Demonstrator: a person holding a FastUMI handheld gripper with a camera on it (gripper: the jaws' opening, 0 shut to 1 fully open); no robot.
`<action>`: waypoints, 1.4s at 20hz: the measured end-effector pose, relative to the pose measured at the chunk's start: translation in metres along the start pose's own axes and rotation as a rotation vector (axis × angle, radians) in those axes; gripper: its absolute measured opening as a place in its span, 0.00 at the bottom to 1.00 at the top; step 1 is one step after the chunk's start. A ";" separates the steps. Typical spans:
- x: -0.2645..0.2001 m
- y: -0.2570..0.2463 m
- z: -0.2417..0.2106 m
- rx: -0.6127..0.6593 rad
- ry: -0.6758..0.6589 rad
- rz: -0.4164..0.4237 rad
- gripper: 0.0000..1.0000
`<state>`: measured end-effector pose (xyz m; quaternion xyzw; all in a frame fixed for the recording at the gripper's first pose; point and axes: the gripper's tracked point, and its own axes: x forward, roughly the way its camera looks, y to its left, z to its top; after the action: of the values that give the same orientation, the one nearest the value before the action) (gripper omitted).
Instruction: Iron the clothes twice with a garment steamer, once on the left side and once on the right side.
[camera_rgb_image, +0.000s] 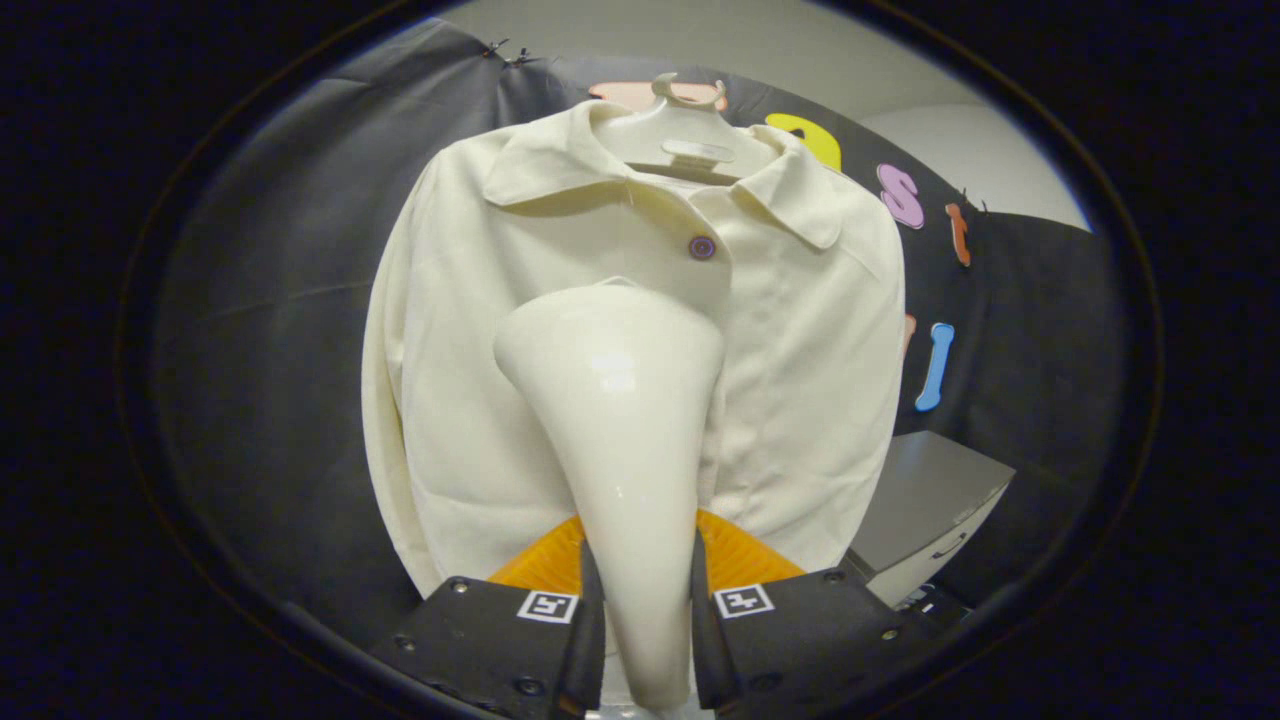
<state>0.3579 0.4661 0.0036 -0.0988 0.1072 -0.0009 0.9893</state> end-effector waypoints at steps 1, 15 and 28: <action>0.000 0.002 -0.006 -0.007 -0.001 0.001 0.35; 0.004 0.001 -0.119 -0.051 0.131 -0.048 0.36; 0.007 -0.005 -0.189 -0.074 0.225 -0.082 0.36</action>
<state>0.3244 0.4246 -0.1779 -0.1388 0.2132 -0.0485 0.9659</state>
